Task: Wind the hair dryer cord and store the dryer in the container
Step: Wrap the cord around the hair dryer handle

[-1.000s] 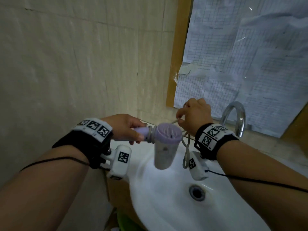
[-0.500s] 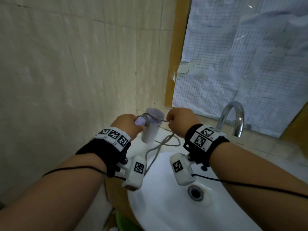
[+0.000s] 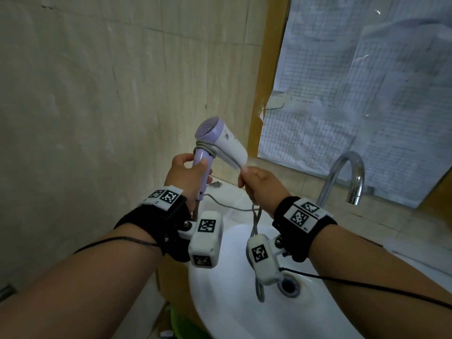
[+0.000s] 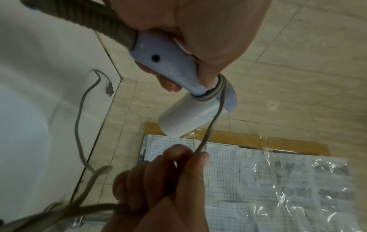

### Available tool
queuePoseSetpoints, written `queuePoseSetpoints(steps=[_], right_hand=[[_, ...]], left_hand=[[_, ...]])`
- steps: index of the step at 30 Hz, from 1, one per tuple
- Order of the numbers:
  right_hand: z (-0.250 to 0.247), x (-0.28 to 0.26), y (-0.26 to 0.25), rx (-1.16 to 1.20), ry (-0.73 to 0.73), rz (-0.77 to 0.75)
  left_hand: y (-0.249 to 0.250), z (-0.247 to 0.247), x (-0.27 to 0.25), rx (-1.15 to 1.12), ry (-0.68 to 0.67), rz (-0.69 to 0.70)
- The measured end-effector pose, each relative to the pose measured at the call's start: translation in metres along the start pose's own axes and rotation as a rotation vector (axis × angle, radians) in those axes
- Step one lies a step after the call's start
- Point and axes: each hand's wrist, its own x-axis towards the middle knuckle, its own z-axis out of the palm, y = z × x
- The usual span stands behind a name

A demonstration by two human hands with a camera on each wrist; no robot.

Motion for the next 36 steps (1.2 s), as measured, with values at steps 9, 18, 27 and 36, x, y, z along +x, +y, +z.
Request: queuePoseSetpoints(steps=[9,18,27,36], right_hand=[[-0.006,-0.001,0.021,-0.056,-0.072,0.093],[-0.026,0.006,0.021,-0.258,-0.005,0.143],[-0.054,0.011,0.016,-0.347,-0.045,0.144],[-0.046,0.014,-0.008,-0.506,-0.117,0.049]], left_hand=[[0.005,-0.023,-0.007,-0.177,-0.113,0.010],[0.004,-0.043,-0.012,-0.171,-0.594,-0.034],[0.013,-0.050,0.000,0.283,-0.764,-0.015],[0.018,-0.022,-0.003,1.203,-0.705,0.178]])
